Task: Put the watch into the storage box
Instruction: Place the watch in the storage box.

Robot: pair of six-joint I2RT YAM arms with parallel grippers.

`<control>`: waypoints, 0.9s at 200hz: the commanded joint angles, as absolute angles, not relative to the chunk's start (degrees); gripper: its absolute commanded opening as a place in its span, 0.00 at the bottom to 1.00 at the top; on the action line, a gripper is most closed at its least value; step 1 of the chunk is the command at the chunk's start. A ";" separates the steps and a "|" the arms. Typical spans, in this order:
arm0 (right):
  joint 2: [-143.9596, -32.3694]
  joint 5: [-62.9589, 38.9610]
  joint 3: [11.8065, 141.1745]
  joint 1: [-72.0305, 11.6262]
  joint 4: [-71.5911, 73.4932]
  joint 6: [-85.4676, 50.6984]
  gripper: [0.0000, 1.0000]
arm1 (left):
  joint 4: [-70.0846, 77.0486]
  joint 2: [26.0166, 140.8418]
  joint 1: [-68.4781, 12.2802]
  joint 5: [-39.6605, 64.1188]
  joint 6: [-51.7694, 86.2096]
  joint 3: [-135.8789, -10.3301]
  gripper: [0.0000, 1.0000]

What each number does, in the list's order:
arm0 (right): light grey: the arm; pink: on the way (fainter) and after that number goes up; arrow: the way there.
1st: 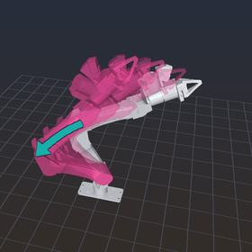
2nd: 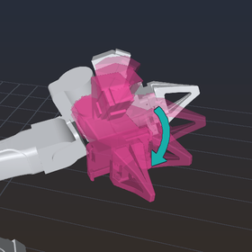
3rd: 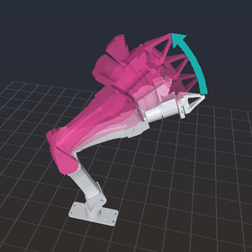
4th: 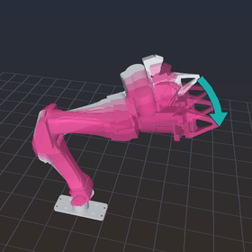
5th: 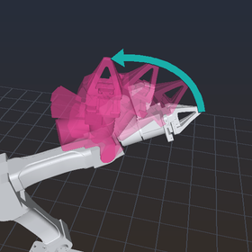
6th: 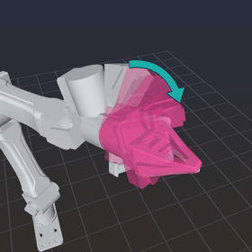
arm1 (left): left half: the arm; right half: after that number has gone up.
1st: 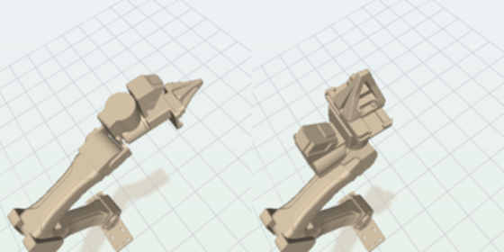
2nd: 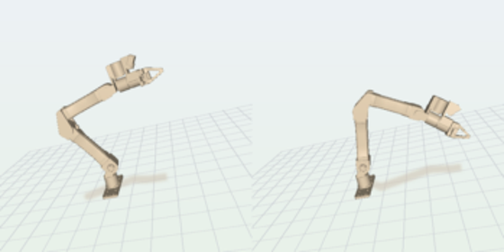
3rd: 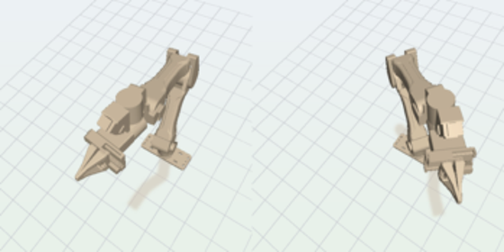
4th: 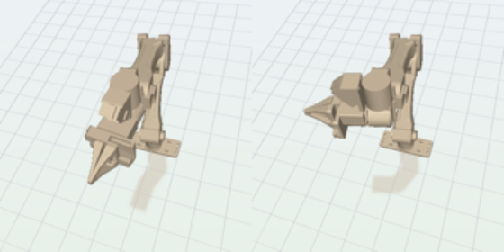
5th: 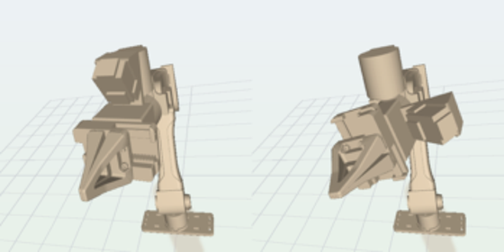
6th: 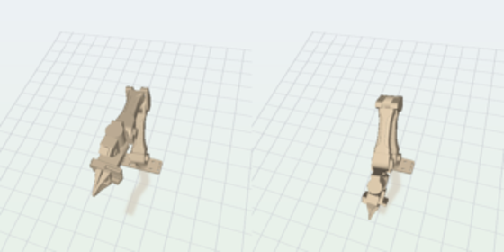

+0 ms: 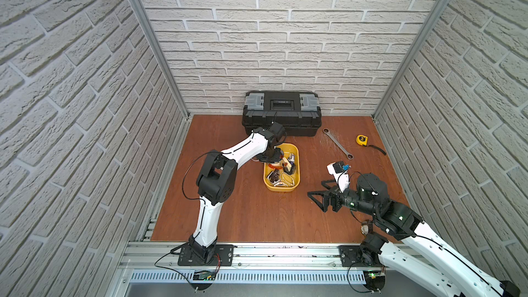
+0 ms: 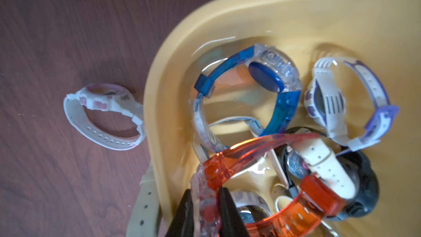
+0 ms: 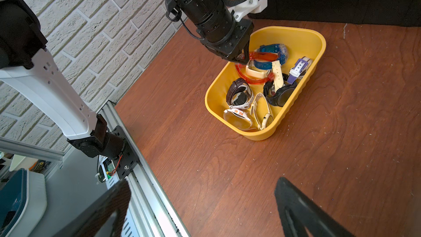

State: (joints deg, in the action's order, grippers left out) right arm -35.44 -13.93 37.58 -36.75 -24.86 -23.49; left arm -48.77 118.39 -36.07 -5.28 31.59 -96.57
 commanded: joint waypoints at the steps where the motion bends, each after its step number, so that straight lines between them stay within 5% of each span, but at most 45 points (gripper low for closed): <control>1: -34.88 -13.54 37.24 -36.83 -23.25 -22.85 1.00 | -48.72 118.71 -37.18 -5.49 32.47 -94.71 0.15; 38: -34.15 -13.12 37.62 -36.83 -24.39 -22.76 1.00 | -48.62 117.59 -37.53 -5.85 32.70 -94.32 0.26; 78: -34.16 -12.92 37.67 -36.83 -23.74 -22.95 1.00 | -50.60 116.09 -38.05 -6.33 32.17 -96.48 0.54; 180: -35.85 -13.57 38.27 -36.83 -22.51 -22.89 1.00 | -56.02 110.16 -37.11 -7.97 30.07 -102.97 0.68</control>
